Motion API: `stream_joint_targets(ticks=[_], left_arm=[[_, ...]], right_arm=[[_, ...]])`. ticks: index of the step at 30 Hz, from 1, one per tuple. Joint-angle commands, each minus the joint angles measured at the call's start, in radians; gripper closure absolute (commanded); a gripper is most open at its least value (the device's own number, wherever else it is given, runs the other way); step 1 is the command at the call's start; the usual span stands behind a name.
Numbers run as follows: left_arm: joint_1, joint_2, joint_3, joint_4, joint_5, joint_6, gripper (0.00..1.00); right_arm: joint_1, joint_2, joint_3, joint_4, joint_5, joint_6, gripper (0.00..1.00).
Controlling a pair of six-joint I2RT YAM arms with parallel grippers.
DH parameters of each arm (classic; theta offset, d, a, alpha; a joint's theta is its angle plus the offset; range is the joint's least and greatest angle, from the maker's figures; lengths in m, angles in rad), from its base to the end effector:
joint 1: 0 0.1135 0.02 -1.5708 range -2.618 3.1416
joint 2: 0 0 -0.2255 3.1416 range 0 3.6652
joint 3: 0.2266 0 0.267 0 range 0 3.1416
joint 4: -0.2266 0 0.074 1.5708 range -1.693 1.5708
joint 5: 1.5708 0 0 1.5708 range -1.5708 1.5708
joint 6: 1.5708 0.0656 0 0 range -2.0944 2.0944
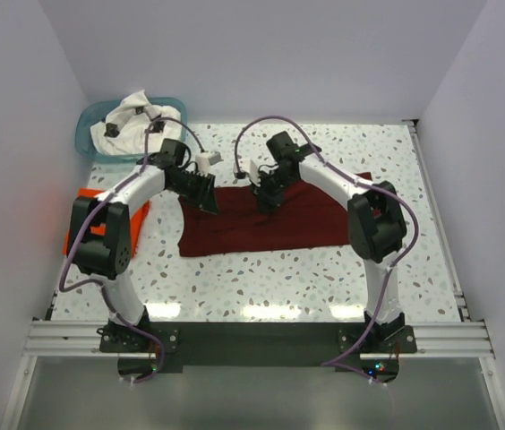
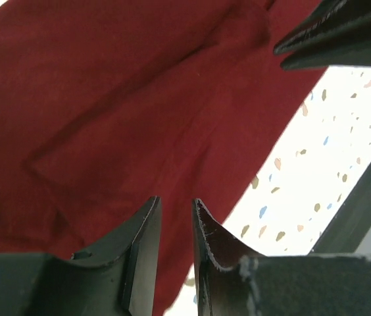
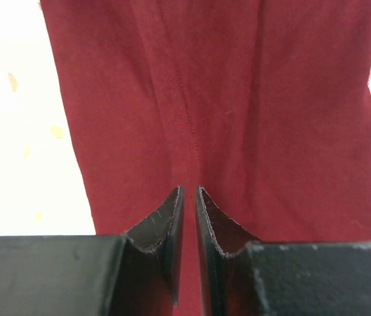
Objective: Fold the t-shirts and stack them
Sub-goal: Fold the tshirt
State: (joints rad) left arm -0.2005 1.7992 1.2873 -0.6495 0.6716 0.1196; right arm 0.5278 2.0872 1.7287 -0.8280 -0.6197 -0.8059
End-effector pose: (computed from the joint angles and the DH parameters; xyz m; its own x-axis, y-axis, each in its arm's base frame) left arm 0.3615 -0.1151 0.1430 -0.8450 0.2670 -0.4633 0.5031 0.6909 -0.5193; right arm 0.3642 0.2564 0.1564 -0.1231 -0.7516 -0.6481 -0.9920 0.0742 0.1024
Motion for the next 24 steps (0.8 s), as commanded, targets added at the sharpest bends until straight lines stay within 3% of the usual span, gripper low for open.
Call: stream_joint_targets(ticks=[1, 11, 14, 18, 24], left_arm=[[-0.013, 0.049, 0.001, 0.106, -0.013, -0.053, 0.71], [-0.01, 0.241, 0.098, 0.151, -0.196, -0.077, 0.72], [-0.007, 0.322, 0.2, 0.107, -0.266, -0.051, 0.73], [0.001, 0.347, 0.3, 0.125, -0.31, 0.023, 0.71], [-0.011, 0.264, 0.478, 0.11, -0.336, 0.107, 0.66]], right_arm=[[0.009, 0.063, 0.008, 0.03, 0.012, 0.017, 0.84], [-0.008, 0.134, 0.021, 0.198, 0.247, 0.114, 0.75], [-0.006, 0.148, 0.084, 0.084, 0.255, 0.137, 0.69], [-0.066, 0.082, 0.184, 0.001, 0.169, 0.246, 0.52], [-0.221, -0.002, 0.194, -0.16, 0.273, 0.13, 0.51]])
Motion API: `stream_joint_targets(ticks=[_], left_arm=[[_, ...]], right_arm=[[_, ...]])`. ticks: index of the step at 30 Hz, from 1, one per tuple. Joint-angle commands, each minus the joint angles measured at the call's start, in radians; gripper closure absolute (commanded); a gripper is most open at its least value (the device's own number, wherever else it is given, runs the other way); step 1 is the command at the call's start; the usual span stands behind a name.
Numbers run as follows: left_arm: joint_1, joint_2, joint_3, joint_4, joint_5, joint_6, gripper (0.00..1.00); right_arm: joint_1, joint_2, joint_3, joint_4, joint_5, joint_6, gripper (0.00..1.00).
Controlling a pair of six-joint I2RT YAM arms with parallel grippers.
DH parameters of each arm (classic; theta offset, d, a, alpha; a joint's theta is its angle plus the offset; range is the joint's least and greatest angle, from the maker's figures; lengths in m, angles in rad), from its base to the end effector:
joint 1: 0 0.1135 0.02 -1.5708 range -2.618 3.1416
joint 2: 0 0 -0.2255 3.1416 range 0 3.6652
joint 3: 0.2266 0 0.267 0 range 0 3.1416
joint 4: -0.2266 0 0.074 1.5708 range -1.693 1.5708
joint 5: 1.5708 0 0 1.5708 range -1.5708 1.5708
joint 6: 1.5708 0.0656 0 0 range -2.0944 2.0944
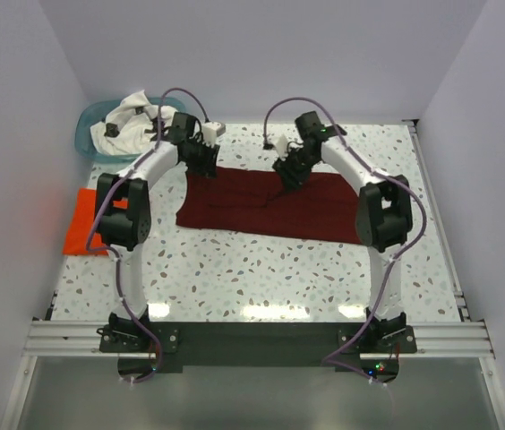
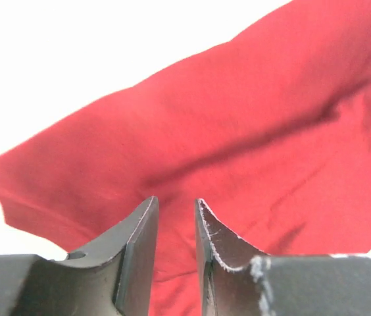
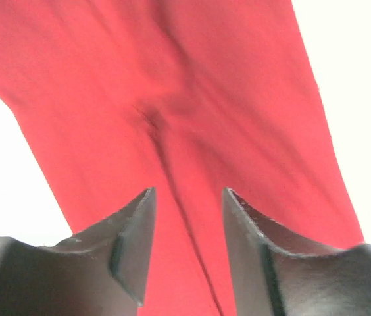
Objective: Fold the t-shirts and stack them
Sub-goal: Fold the tshirt
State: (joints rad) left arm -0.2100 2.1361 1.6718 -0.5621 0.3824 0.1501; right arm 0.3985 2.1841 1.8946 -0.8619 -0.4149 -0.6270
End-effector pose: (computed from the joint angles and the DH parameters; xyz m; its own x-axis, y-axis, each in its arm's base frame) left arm 0.4547 -0.1219 0.1257 -0.7700 0.3060 -0.5598 0.5032 0.8307 -0.2382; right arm 0.4237 0.2071 0.1587 -0.3846 -0.7445 -0.5458 -0.9040 0.4235 0.0592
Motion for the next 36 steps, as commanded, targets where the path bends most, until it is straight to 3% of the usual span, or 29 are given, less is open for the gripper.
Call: stream_joint_targets(ticks=[1, 5, 12, 23, 30, 31, 36], left_arm=[[-0.009, -0.085, 0.107, 0.002, -0.05, 0.083, 0.66], [-0.063, -0.148, 0.094, -0.113, -0.082, 0.063, 0.66], [-0.13, -0.194, -0.076, -0.194, -0.138, -0.013, 0.67], [-0.164, -0.029, -0.078, -0.222, -0.296, 0.014, 0.71], [-0.143, 0.189, 0.095, -0.18, -0.367, 0.118, 0.72], [-0.137, 0.214, 0.173, -0.159, -0.379, 0.135, 0.72], [-0.054, 0.35, 0.507, -0.089, -0.363, 0.155, 0.7]], right_arm=[[-0.111, -0.104, 0.018, -0.167, 0.085, -0.075, 0.53], [-0.171, -0.135, -0.087, -0.193, 0.259, -0.177, 0.59], [-0.179, -0.116, -0.146, -0.227, 0.393, -0.221, 0.65], [-0.164, -0.058, -0.279, -0.201, 0.47, -0.257, 0.7], [-0.061, -0.116, -0.417, -0.232, 0.417, -0.263, 0.72], [-0.038, -0.13, -0.426, -0.247, 0.403, -0.258, 0.72], [0.013, -0.205, -0.3, -0.418, 0.118, -0.18, 0.7]])
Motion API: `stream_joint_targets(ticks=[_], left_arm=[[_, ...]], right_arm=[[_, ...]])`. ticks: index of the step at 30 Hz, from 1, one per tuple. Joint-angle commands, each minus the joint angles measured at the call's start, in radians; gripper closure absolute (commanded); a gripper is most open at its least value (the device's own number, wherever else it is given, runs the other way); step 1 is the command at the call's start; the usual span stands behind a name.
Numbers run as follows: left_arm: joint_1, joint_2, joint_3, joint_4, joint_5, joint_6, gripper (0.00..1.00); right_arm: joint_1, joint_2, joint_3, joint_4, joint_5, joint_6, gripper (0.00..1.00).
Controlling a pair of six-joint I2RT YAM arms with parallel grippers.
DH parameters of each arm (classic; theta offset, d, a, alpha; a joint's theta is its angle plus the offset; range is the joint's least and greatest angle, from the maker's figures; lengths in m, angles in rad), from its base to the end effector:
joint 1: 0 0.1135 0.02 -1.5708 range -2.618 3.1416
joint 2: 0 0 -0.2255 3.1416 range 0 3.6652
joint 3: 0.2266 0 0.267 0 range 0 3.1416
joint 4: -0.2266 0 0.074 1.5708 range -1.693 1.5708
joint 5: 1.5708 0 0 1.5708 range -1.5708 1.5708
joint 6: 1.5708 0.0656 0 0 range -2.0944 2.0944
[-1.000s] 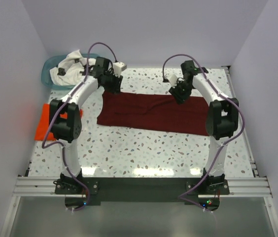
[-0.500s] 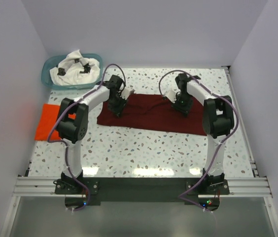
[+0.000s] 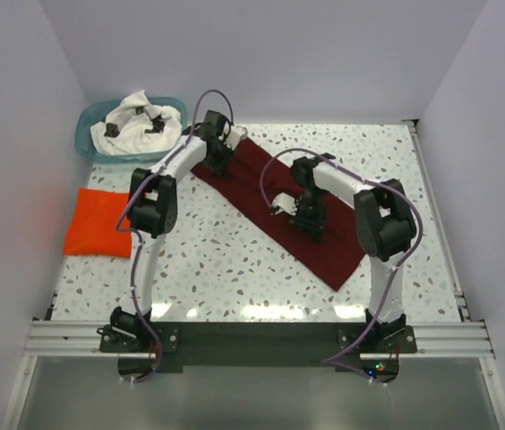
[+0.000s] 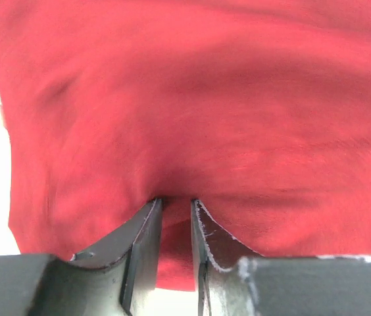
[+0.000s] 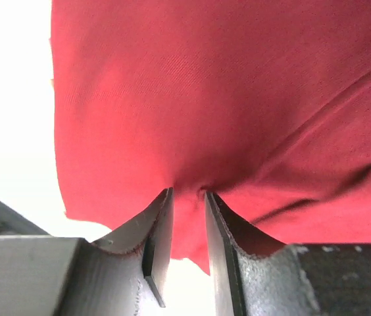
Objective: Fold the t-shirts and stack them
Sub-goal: Fold the tshirt
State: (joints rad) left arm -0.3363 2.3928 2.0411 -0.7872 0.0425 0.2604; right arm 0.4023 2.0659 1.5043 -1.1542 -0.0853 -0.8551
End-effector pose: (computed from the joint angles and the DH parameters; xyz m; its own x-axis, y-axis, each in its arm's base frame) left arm 0.4791 -0.1704 0.1070 -0.7392 0.5309 -0.4144 0.5555 0.8285 0.0705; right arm 0.3283 0.1458 0.0862 -0.3116 -0.9497 0.0312 -0.9356 0.3124 0.1643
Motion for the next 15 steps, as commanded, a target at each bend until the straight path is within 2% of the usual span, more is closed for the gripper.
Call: stream_joint_targets(ticks=[1, 3, 6, 8, 15], left_arm=[[0.083, 0.089, 0.199, 0.157, 0.038, 0.034, 0.69], [0.097, 0.021, 0.193, 0.253, 0.091, 0.027, 0.63], [0.089, -0.12, 0.027, 0.386, 0.138, -0.001, 0.54], [0.082, -0.174, -0.03, 0.423, 0.158, -0.024, 0.5], [0.074, -0.239, -0.059, 0.298, 0.197, -0.062, 0.5]], right_arm=[[-0.011, -0.099, 0.121, -0.134, -0.224, 0.053, 0.7], [-0.045, -0.112, 0.183, -0.124, -0.223, 0.074, 0.7], [-0.103, -0.092, 0.212, -0.098, -0.162, 0.056, 0.71], [-0.118, -0.058, 0.218, -0.09, -0.105, 0.033, 0.73], [-0.106, 0.04, 0.185, -0.016, -0.033, 0.014, 0.76]])
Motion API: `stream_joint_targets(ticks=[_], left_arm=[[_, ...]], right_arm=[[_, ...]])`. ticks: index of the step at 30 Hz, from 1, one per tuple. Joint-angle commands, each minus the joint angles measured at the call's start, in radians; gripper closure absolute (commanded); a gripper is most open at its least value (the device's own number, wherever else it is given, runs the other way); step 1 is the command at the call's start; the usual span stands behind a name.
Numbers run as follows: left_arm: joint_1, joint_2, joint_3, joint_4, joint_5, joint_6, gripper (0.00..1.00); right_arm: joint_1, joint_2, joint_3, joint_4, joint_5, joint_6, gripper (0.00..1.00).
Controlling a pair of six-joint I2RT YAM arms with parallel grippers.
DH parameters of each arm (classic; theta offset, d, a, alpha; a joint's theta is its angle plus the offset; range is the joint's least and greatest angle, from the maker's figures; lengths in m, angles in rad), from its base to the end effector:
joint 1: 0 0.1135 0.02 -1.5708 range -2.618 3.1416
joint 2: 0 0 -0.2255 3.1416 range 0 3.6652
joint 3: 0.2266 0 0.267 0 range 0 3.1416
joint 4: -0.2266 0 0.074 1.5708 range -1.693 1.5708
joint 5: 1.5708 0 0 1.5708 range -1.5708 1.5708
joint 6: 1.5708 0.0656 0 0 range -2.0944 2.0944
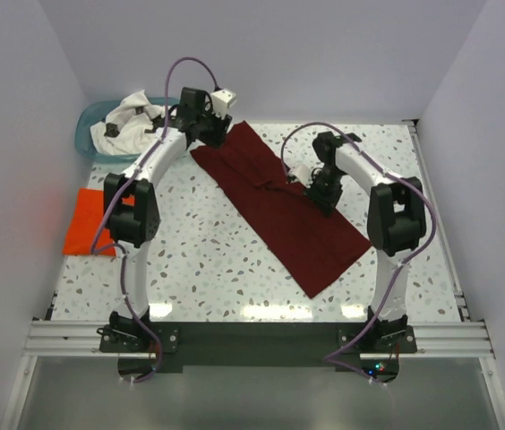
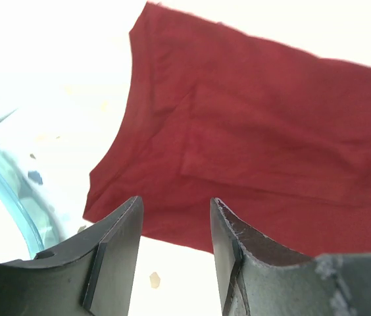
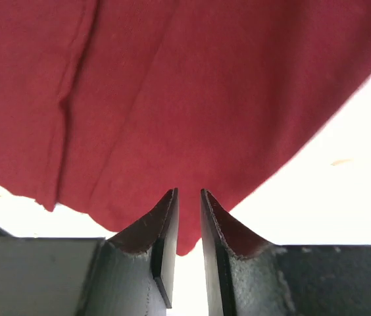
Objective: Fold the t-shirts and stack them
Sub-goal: Fold the tshirt
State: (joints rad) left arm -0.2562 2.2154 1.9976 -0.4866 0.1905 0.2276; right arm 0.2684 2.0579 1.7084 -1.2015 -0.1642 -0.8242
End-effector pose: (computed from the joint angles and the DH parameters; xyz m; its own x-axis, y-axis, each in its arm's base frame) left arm 0.5076 -0.1458 0.2065 -0.5226 0.3659 -0.7700 0.5197 0.8527 0.0525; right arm 0.3764 0.1146 0.1414 -0.4604 -0.8776 -0.1334 -0.8874 0.4508 0.0965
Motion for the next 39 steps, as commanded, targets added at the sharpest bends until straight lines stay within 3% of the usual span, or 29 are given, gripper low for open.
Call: stream_joint_targets(ticks=[1, 9, 15, 22, 25, 30, 34, 39], left_arm=[[-0.006, -0.071, -0.029, -0.004, 0.05, -0.03, 0.5], [-0.008, -0.137, -0.126, -0.05, 0.069, -0.034, 0.5], [-0.018, -0.131, -0.143, -0.142, 0.102, -0.031, 0.5], [-0.058, -0.071, -0.186, -0.205, 0.113, -0.033, 0.52], [-0.064, -0.027, -0.188, -0.217, 0.119, -0.037, 0.52], [-0.069, 0.061, -0.158, -0.237, 0.127, -0.034, 0.52], [-0.068, 0.162, -0.063, -0.257, 0.118, -0.022, 0.53], [-0.068, 0.311, 0.157, -0.271, 0.13, -0.054, 0.54]], right_arm=[[0.034, 0.051, -0.044, 0.04, 0.063, -0.023, 0.77], [0.13, 0.077, -0.182, 0.089, 0.109, -0.027, 0.78], [0.261, 0.05, -0.256, 0.043, 0.032, -0.015, 0.79], [0.506, 0.007, -0.253, 0.022, -0.221, 0.138, 0.76], [0.537, 0.007, -0.201, 0.033, -0.354, 0.187, 0.71], [0.483, -0.018, -0.101, -0.021, -0.464, 0.198, 0.6], [0.318, -0.015, 0.017, -0.026, -0.491, 0.2, 0.6], [0.169, 0.039, 0.106, 0.185, -0.382, 0.316, 0.62]])
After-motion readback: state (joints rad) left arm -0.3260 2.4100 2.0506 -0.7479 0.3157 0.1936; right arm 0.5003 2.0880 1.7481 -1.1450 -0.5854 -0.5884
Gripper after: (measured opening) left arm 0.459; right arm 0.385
